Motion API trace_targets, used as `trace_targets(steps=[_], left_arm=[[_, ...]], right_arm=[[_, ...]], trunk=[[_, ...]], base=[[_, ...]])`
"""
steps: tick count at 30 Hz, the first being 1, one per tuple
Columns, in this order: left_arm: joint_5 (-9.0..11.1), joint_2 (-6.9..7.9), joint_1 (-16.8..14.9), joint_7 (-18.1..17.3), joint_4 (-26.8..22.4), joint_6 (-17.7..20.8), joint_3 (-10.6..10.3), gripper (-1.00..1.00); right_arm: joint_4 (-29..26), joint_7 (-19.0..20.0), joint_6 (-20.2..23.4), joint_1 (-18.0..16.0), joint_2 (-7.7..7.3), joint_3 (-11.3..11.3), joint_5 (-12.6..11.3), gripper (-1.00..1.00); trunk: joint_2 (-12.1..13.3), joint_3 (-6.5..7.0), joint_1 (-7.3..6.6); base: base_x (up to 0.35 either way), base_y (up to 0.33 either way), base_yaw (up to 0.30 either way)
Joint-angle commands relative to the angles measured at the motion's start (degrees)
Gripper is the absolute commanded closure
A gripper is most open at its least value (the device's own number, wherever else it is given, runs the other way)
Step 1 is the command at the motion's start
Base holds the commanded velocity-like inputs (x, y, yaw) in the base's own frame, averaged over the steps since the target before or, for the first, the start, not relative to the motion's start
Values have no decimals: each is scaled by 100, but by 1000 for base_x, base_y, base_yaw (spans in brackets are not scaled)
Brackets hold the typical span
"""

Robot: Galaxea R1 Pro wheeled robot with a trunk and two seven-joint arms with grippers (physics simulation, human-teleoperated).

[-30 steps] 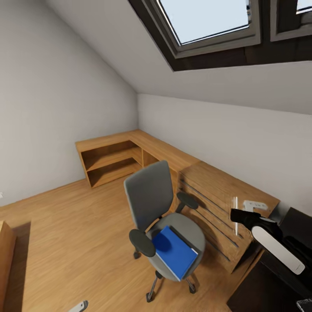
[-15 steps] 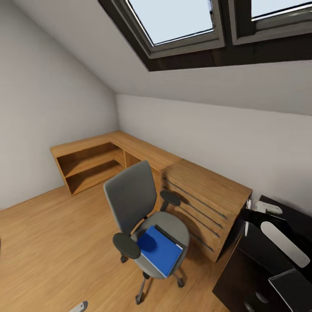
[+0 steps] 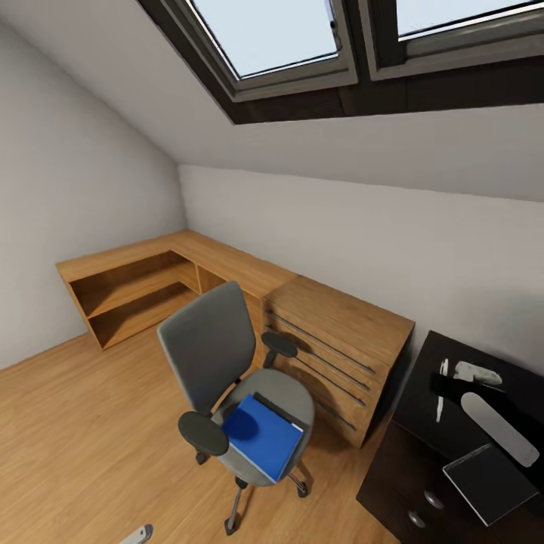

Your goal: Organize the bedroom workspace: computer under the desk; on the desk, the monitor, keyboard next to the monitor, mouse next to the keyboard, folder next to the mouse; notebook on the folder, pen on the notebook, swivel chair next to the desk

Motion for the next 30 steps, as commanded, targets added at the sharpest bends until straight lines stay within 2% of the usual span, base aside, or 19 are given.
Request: trace_targets(steps=[1, 3, 7, 8, 9, 11, 13, 16, 19, 22, 23, 30], left_arm=[[34, 9, -4, 51, -10, 8, -49, -100], [33, 9, -4, 51, -10, 8, -48, -100], [29, 9, -6, 51, -10, 8, -50, -100], [29, 9, -7, 51, -10, 8, -50, -100], [29, 9, -6, 51, -10, 8, -49, -100], [29, 9, -5, 51, -18, 4, -49, -100], [29, 9, -4, 51, -24, -4, -49, -100], [29, 14, -5, 51, -36, -8, -48, -100], [29, 17, -4, 51, -47, -14, -48, -100], [29, 18, -4, 51, -52, -39, -48, -100], [29, 18, -6, 49, -53, -162, -48, -100], [29, 18, -5, 44, -54, -261, -48, -100]], right_arm=[[227, 125, -44, -31, -2, -12, -3, 100], [619, 337, -78, -148, 3, -41, 88, 100], [1690, 955, -100, -792, 60, -68, 280, 100], [2034, 1155, -102, -973, 125, -69, 317, 100], [2567, 1393, -107, -1189, 270, -70, 418, 100], [3571, 1648, -108, -1611, 596, -71, 795, 100], [3800, 1795, -91, -1708, 695, -71, 879, 100], [3925, 1991, -67, -1759, 752, -50, 927, 100], [3970, 2034, 20, -1773, 768, -36, 944, 100], [4009, 2045, 323, -1775, 772, -31, 959, 100], [4041, 2054, 496, -1775, 773, -34, 963, 100], [4046, 2166, 571, -1775, 772, -53, 959, 100]], trunk=[[-14, -13, 4], [-14, -13, 4], [-14, -13, 4], [-14, -13, 4], [-14, -13, 4], [-14, -13, 4], [-14, -13, 4], [-14, -13, 4], [-14, -13, 4], [-14, -13, 4], [-14, -13, 4], [-14, -13, 4]], base=[[0, 0, -4], [0, 0, -3], [0, 0, 0], [0, 0, 0], [0, 0, 0], [0, 0, 0], [0, 0, 0], [0, 0, 0], [0, 0, 0], [0, 0, 0], [107, 0, 0], [235, 0, 0]])
